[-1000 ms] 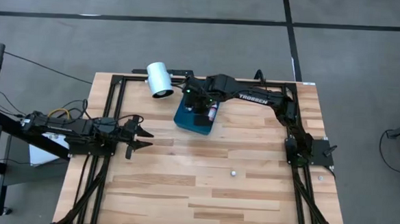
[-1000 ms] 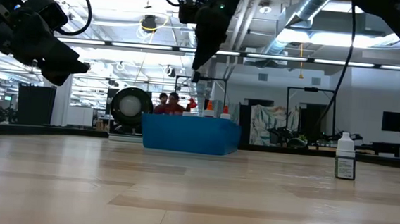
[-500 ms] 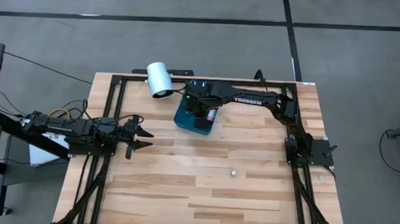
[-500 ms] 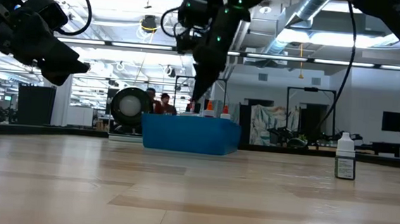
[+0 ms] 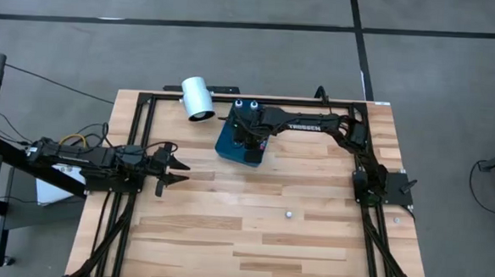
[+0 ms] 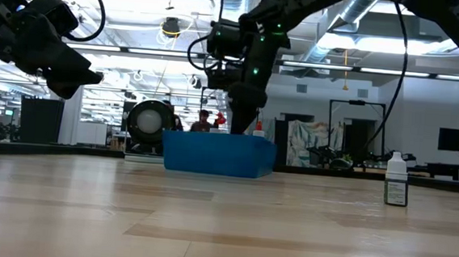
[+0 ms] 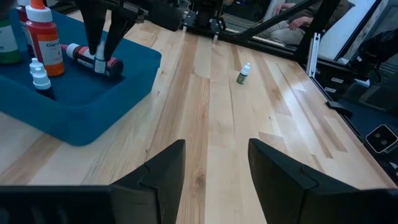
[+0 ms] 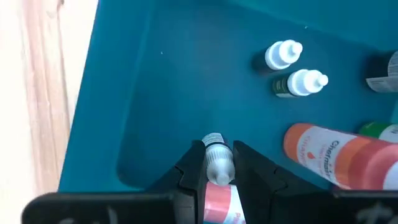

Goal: Pick & Place food coloring
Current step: Put the small violet food coloring bottle into the blue bin, then put the small green food coloring bottle into the blue bin

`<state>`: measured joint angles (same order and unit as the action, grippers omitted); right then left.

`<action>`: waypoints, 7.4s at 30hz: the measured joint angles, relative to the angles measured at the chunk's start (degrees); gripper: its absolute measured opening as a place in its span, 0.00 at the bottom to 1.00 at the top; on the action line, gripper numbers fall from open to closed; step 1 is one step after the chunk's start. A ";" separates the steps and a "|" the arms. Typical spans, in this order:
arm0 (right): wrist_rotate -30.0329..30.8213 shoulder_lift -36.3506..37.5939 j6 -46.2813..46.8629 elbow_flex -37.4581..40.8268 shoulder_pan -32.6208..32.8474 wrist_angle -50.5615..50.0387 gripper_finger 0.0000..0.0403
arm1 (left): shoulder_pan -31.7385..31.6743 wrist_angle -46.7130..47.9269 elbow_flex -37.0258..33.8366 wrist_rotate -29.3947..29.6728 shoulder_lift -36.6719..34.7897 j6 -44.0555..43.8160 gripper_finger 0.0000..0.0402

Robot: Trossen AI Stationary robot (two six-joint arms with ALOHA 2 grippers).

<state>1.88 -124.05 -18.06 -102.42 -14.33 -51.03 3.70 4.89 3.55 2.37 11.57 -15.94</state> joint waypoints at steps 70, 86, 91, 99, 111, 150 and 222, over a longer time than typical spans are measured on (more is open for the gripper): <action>3.94 -3.06 -1.94 2.61 -1.06 4.53 0.20 | 0.00 0.66 0.00 -0.39 0.02 0.24 0.42; 5.76 -3.21 -1.91 2.61 -1.05 1.99 0.37 | 0.01 0.86 0.00 -0.42 0.02 0.26 0.42; 11.88 -3.17 -1.56 2.55 -0.37 0.89 0.35 | 0.00 0.87 0.00 -0.44 0.02 0.24 0.42; 13.54 -3.02 -3.37 -0.33 0.46 -4.77 0.31 | 0.01 0.86 0.00 -0.44 0.02 0.22 0.42; 10.95 -3.02 -3.41 -13.59 1.22 -18.36 0.31 | 0.00 0.85 0.00 -0.48 0.02 0.15 0.42; -4.10 1.11 3.03 -24.66 5.89 -33.99 0.29 | 0.02 0.15 -0.02 -4.63 0.00 2.21 0.42; -0.03 30.05 44.82 42.24 37.93 8.31 0.30 | 0.02 0.35 0.00 -5.07 -0.48 -1.46 0.42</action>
<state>1.85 -94.00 26.77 -60.18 23.59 -42.73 3.73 5.23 3.55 -2.70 11.09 -17.41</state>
